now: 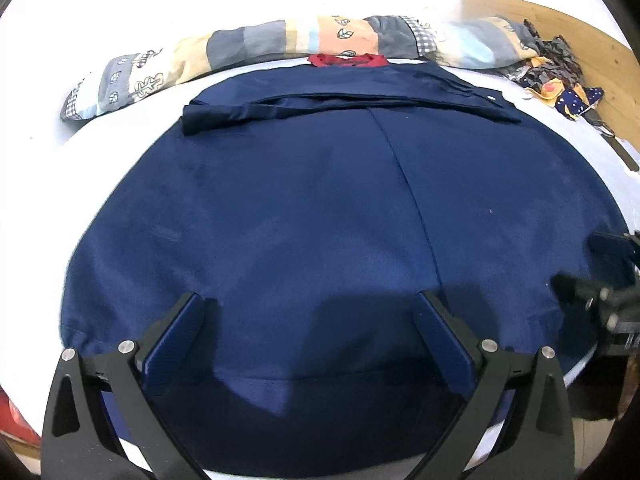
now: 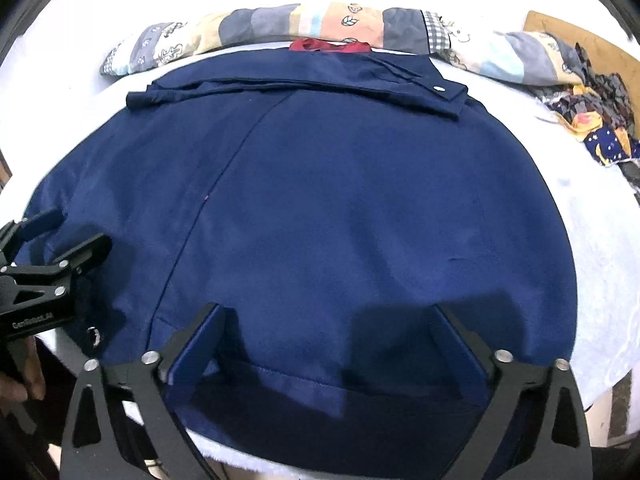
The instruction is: Fold large clothes
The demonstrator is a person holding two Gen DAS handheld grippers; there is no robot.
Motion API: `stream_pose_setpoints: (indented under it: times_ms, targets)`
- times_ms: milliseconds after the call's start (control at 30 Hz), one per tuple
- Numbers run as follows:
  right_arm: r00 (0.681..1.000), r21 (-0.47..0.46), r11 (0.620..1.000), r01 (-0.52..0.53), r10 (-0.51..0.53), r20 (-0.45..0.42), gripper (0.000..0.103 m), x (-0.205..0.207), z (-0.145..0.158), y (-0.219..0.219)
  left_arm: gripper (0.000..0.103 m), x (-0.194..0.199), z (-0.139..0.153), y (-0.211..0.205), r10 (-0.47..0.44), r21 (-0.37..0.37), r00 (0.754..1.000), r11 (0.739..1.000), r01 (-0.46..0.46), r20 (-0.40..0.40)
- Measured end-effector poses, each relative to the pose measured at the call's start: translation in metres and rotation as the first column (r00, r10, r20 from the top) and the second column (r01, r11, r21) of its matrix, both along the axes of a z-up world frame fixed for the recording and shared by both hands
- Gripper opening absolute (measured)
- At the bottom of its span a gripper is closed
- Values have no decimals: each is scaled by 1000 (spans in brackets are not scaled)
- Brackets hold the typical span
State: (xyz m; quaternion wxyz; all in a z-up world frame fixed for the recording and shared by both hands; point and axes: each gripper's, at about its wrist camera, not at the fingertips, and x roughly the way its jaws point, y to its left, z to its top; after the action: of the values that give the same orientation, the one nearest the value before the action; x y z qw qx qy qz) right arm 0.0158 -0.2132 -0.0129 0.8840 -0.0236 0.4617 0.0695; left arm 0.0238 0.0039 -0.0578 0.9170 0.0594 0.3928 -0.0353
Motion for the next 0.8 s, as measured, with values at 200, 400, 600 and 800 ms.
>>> stream_pose_setpoints:
  times_ms: [200,400,600,800]
  targets:
    - [997,155,986,66,-70,21,84,-6,25,-41,103,3,13,48,135,-135,991,981,-137,-28]
    - [964,309,914,263,-266,-33,84,-10,35,-110,103,7,20,78,193,-246,979,948,-205,-70]
    - [898,416,800,432,-425,-115,77,-20,28,-167,103,2,46,98,205,-227,978,952,-207,-31]
    - [877,507,721,472,-443,-187,64,-23,16,-189,103,4,29,151,317,-357,929,859,-366,-191]
